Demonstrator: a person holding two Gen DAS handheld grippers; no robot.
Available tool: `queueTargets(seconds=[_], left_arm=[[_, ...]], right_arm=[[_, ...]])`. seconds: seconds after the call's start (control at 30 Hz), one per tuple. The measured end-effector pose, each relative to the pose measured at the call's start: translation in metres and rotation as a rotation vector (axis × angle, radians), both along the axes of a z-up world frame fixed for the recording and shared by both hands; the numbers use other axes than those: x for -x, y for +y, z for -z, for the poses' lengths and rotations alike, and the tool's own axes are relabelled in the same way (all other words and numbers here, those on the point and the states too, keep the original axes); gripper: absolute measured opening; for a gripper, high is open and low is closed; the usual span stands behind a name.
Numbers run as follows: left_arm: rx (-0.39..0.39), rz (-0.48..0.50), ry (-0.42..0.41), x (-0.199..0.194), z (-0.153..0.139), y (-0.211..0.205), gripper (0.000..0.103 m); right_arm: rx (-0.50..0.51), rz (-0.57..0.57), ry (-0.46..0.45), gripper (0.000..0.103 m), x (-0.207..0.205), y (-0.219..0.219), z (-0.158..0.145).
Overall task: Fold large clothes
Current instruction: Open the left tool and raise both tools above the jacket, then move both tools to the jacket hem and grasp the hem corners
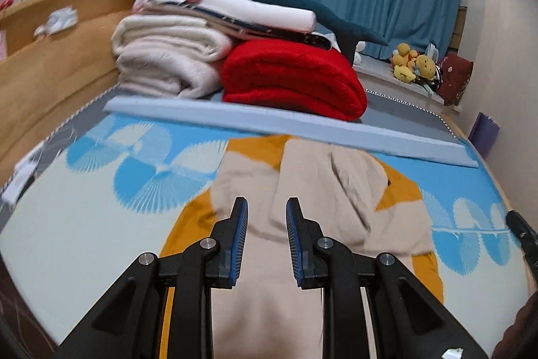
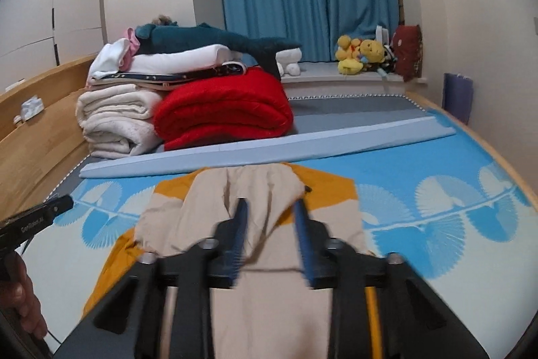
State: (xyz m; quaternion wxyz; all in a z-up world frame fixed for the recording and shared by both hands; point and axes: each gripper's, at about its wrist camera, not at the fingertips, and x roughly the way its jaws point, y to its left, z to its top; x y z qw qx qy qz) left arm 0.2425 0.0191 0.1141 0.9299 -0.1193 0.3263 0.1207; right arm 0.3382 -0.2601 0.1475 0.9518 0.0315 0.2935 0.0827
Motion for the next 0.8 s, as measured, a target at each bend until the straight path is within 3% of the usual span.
queueTargets(seconds=[0.23,0.43,0.57,0.8], left_arm=[[-0.012,0.021,0.013,0.083,0.000,-0.009,0.016],[0.007,0.107,0.014,0.139,0.002,0.012,0.011],[0.040,0.156,0.060,0.156,0.020,0.050,0.011],[0.145,0.120,0.187,0.162,0.098,0.119,0.010]], right_arm=[[-0.040,0.087,0.016,0.016,0.094,-0.067,-0.021],[-0.074,0.090,0.063,0.017,0.150,-0.111,-0.014],[-0.092,0.081,0.103,0.017,0.174,-0.141,0.007],[-0.099,0.137,0.264,0.017,0.189,-0.180,0.085]])
